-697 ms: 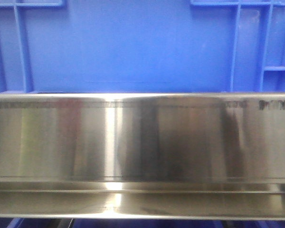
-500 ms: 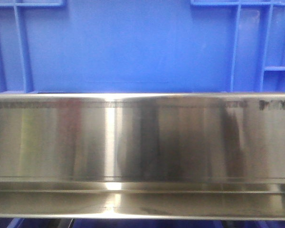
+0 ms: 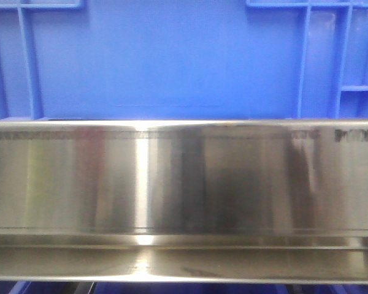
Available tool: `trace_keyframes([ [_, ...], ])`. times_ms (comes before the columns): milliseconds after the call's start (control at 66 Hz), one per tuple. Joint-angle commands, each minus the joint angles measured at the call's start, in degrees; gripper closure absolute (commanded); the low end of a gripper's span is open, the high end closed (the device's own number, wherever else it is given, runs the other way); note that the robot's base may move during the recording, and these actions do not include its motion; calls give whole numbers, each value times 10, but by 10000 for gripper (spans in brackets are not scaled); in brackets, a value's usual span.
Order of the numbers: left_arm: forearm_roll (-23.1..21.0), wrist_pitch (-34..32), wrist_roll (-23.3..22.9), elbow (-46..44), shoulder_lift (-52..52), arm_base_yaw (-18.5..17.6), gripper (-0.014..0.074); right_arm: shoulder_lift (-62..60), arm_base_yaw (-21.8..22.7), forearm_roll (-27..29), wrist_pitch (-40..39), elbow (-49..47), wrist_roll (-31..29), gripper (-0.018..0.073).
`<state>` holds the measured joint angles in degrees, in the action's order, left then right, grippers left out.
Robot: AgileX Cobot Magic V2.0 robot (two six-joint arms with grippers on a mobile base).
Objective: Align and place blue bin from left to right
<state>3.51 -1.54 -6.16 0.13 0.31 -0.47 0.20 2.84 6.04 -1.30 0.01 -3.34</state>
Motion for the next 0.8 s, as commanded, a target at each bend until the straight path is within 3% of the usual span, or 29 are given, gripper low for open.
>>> trace_keyframes([
  [0, -3, -10, -1, -1, -3, 1, 707, -2, -1, -1, -13, 0, 0, 627],
  [622, -3, -59, -1, -1, -3, 1, 707, -2, -1, 3, -135, 0, 18, 627],
  [712, -3, -59, -1, -4, -3, 1, 707, -2, -1, 3, -114, -9, 18, 627],
  [788, -3, -57, -1, -25, -3, 1, 707, -2, -7, 3, -52, -54, 19, 627],
])
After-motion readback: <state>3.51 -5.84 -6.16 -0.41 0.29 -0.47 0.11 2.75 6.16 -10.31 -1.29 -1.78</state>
